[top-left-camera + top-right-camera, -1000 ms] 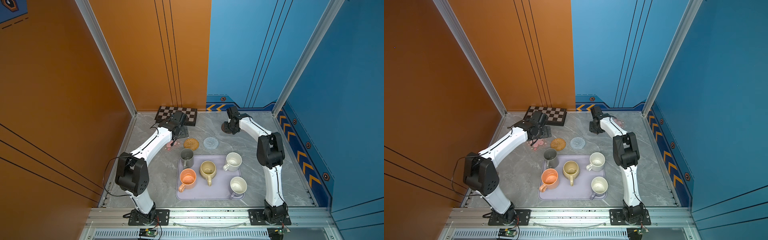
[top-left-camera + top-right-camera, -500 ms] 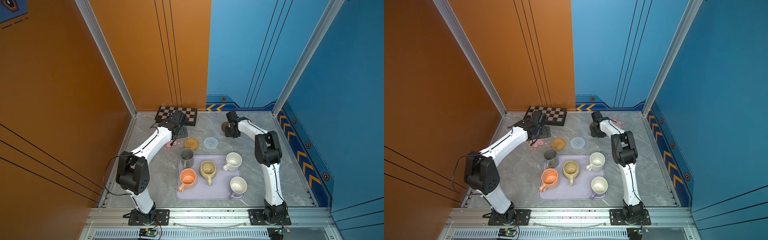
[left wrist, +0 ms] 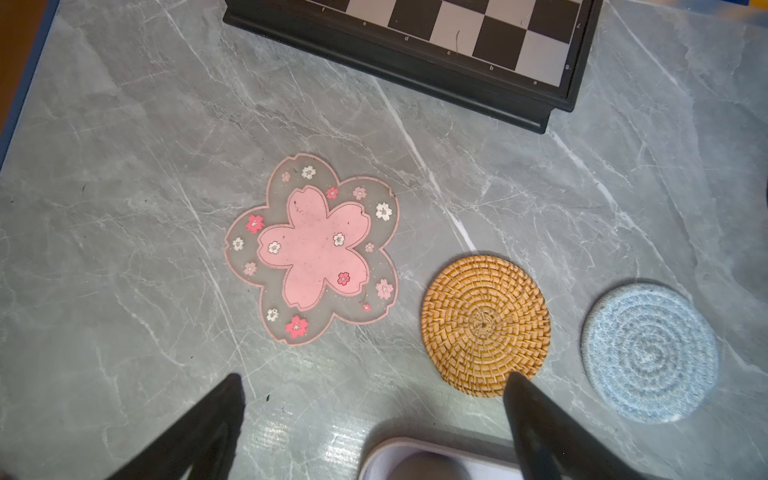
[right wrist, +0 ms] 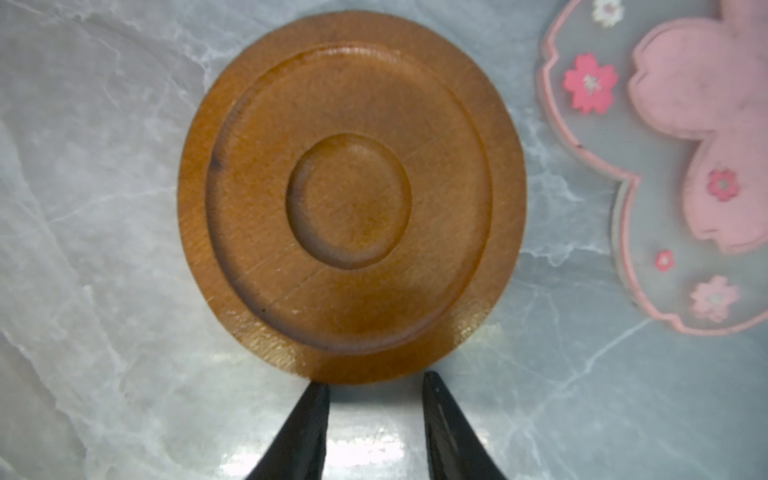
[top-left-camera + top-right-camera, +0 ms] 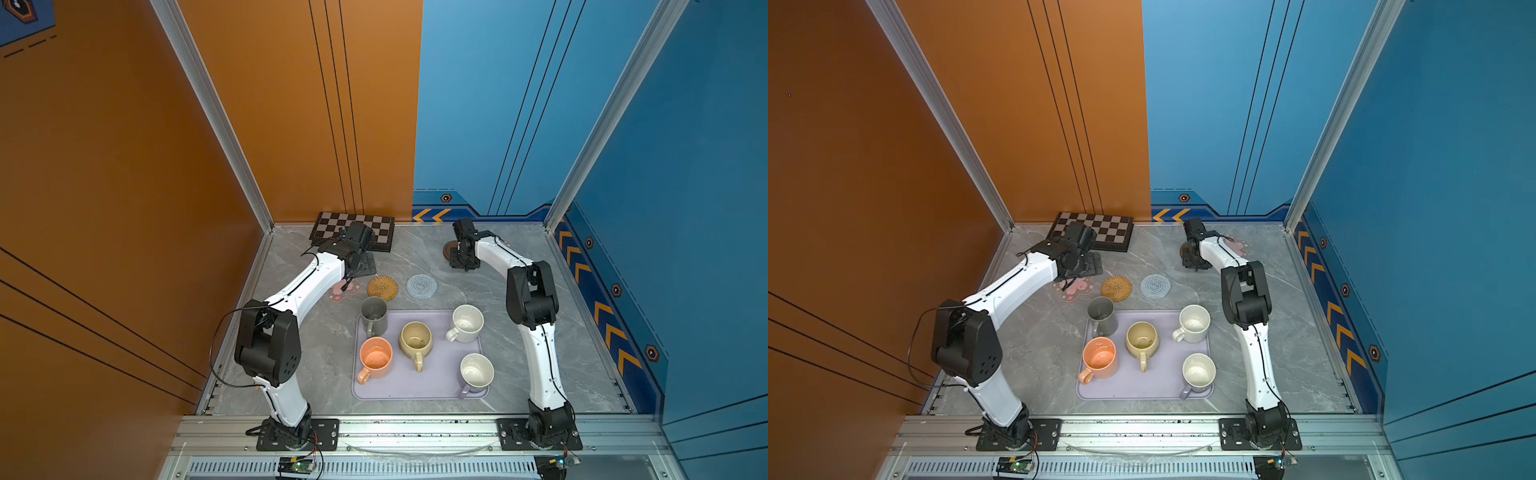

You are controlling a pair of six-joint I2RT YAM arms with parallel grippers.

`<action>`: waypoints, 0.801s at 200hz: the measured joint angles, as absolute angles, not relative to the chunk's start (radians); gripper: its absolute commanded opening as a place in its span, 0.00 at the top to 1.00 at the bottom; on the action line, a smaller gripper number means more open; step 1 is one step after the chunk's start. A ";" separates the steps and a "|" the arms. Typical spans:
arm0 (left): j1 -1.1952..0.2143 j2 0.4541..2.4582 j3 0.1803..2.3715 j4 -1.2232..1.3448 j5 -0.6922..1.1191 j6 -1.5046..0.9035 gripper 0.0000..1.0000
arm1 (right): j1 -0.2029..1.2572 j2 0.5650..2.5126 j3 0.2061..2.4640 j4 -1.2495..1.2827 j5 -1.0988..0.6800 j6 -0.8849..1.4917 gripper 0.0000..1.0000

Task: Place cups on coasters
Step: Move the coaster to the top-center of the table.

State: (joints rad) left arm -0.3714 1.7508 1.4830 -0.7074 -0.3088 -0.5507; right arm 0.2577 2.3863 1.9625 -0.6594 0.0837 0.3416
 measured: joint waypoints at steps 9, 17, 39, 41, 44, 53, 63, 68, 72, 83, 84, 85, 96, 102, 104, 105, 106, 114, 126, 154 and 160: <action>-0.371 1.751 1.483 -0.707 -0.308 -0.551 0.02 | 0.257 2.386 1.963 -0.659 0.083 0.344 0.60; -0.371 1.751 1.483 -0.707 -0.309 -0.551 0.02 | 0.257 2.387 1.963 -0.659 0.083 0.344 0.60; -0.371 1.757 1.486 -0.707 -0.308 -0.551 0.02 | 0.255 2.399 1.982 -0.659 0.083 0.344 0.60; -0.371 1.758 1.487 -0.707 -0.308 -0.551 0.02 | 0.255 2.401 1.985 -0.658 0.083 0.344 0.60; -0.371 1.760 1.488 -0.707 -0.307 -0.551 0.02 | 0.255 2.403 1.989 -0.658 0.083 0.344 0.60; -0.371 1.765 1.490 -0.707 -0.305 -0.551 0.02 | 0.253 2.409 1.998 -0.656 0.082 0.344 0.60; -0.371 1.770 1.492 -0.708 -0.304 -0.551 0.02 | 0.251 2.414 2.007 -0.654 0.079 0.343 0.60; -0.371 1.772 1.493 -0.707 -0.303 -0.551 0.02 | 0.250 2.417 2.011 -0.654 0.078 0.343 0.60; -0.371 1.773 1.494 -0.707 -0.302 -0.551 0.02 | 0.249 2.418 2.013 -0.653 0.075 0.342 0.60; -0.371 1.775 1.497 -0.707 -0.302 -0.551 0.02 | 0.247 2.420 2.018 -0.654 0.068 0.340 0.61; -0.371 1.775 1.497 -0.707 -0.302 -0.551 0.02 | 0.247 2.420 2.018 -0.654 0.068 0.340 0.61; -0.371 1.775 1.497 -0.707 -0.302 -0.551 0.02 | 0.247 2.420 2.018 -0.654 0.067 0.339 0.61; -0.371 1.776 1.499 -0.708 -0.302 -0.551 0.02 | 0.245 2.420 2.019 -0.654 0.057 0.337 0.60; -0.371 1.776 1.500 -0.707 -0.302 -0.551 0.02 | 0.245 2.420 2.019 -0.654 0.054 0.337 0.59; -0.371 1.776 1.501 -0.707 -0.302 -0.551 0.02 | 0.245 2.420 2.019 -0.654 0.053 0.337 0.59; -0.371 1.776 1.501 -0.707 -0.302 -0.551 0.02 | 0.245 2.420 2.019 -0.654 0.053 0.337 0.59; -0.371 1.776 1.501 -0.707 -0.302 -0.551 0.02 | 0.245 2.420 2.019 -0.654 0.053 0.337 0.59; -0.371 1.776 1.501 -0.707 -0.302 -0.551 0.02 | 0.245 2.420 2.019 -0.653 0.049 0.336 0.57; -0.371 1.776 1.501 -0.707 -0.302 -0.551 0.02 | 0.248 2.416 2.012 -0.649 0.045 0.336 0.56; -0.371 1.776 1.501 -0.707 -0.301 -0.551 0.02 | 0.264 2.378 1.957 -0.645 0.021 0.335 0.55; -0.371 1.776 1.501 -0.707 -0.299 -0.551 0.02 | 0.271 2.370 1.944 -0.646 0.013 0.335 0.55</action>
